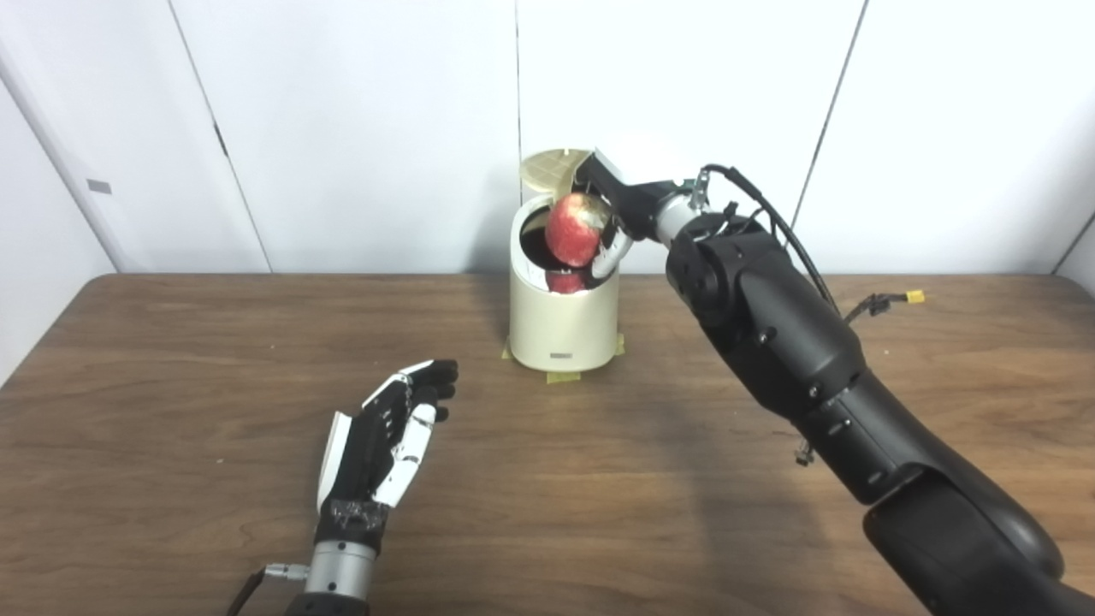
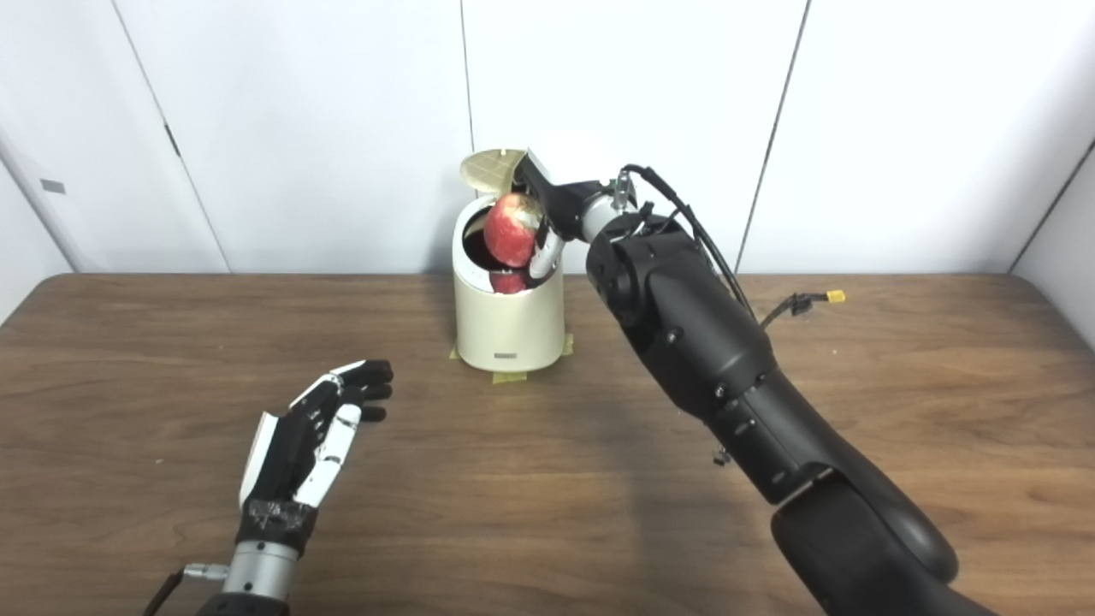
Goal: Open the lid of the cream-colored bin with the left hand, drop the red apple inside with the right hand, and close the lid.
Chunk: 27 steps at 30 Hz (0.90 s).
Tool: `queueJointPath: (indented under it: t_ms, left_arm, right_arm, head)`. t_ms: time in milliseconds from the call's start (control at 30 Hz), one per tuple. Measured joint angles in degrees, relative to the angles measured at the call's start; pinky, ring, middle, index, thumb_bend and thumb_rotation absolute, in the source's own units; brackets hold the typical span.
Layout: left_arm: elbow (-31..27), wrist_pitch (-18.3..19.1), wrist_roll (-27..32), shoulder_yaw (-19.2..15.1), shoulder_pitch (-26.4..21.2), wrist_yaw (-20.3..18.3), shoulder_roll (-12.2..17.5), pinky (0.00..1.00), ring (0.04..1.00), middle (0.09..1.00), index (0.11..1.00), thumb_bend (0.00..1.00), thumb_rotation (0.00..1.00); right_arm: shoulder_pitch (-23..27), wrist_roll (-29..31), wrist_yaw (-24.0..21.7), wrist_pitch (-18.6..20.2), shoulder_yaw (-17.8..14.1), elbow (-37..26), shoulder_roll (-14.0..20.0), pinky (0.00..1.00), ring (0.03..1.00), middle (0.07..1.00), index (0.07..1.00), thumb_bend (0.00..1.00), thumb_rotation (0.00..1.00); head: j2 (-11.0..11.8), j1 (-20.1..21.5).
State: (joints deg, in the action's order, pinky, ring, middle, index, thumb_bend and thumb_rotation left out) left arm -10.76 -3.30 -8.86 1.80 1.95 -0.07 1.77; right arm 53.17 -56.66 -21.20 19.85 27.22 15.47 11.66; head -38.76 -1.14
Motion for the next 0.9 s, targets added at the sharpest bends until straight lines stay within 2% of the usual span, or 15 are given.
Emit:
queueJointPath:
  t_ms: [33, 67, 100, 133, 200, 667, 900]
  left_arm:
    - [0.0, 0.0, 0.0, 0.0, 0.0, 0.0, 0.0, 0.68, 0.751, 0.765, 0.744, 0.27, 0.69]
    - [0.0, 0.0, 0.0, 0.0, 0.0, 0.0, 0.0, 0.68, 0.750, 0.765, 0.744, 0.27, 0.69]
    - [0.0, 0.0, 0.0, 0.0, 0.0, 0.0, 0.0, 0.68, 0.750, 0.764, 0.744, 0.27, 0.69]
    - [0.0, 0.0, 0.1, 0.0, 0.0, 0.0, 0.0, 0.68, 0.750, 0.764, 0.743, 0.26, 0.68]
    - [0.0, 0.0, 0.1, 0.0, 0.0, 0.0, 0.0, 0.68, 0.751, 0.764, 0.744, 0.27, 0.68]
    - [0.0, 0.0, 0.2, 0.1, 0.1, -0.4, 0.0, 0.69, 0.755, 0.770, 0.750, 0.27, 0.68]
    - [0.0, 0.4, 0.4, 0.1, 0.1, -0.6, 0.0, 0.70, 0.758, 0.770, 0.746, 0.28, 0.68]
  right_arm:
    - [0.0, 0.0, 0.0, -0.2, 0.2, -0.2, 0.2, 0.31, 0.446, 0.603, 0.487, 0.53, 0.14]
    - [-0.1, -0.1, 0.0, -0.2, 0.4, -0.4, 0.4, 0.32, 0.454, 0.615, 0.507, 0.62, 0.15]
    - [-0.2, -0.2, 0.0, -0.3, 0.5, -0.6, 0.5, 0.33, 0.473, 0.637, 0.547, 0.79, 0.16]
    - [-0.2, -0.4, 0.0, -0.3, 0.7, -0.8, 0.7, 0.34, 0.487, 0.654, 0.570, 0.88, 0.17]
    - [-0.2, -0.9, 0.0, -0.3, 1.0, -0.8, 0.9, 0.34, 0.493, 0.666, 0.595, 0.96, 0.18]
    - [-0.2, -2.3, 1.3, -0.3, 1.8, -0.8, 0.9, 0.38, 0.532, 0.695, 0.633, 0.98, 0.17]
    - [-0.2, -2.3, 1.6, -0.3, 1.8, -0.7, 0.8, 0.35, 0.503, 0.693, 0.671, 0.99, 0.16]
  head:
    - [0.0, 0.0]
    - [0.0, 0.0]
    - [0.0, 0.0]
    - [-0.1, 0.0]
    - [-0.1, 0.0]
    - [0.0, 0.0]
    - [0.0, 0.0]
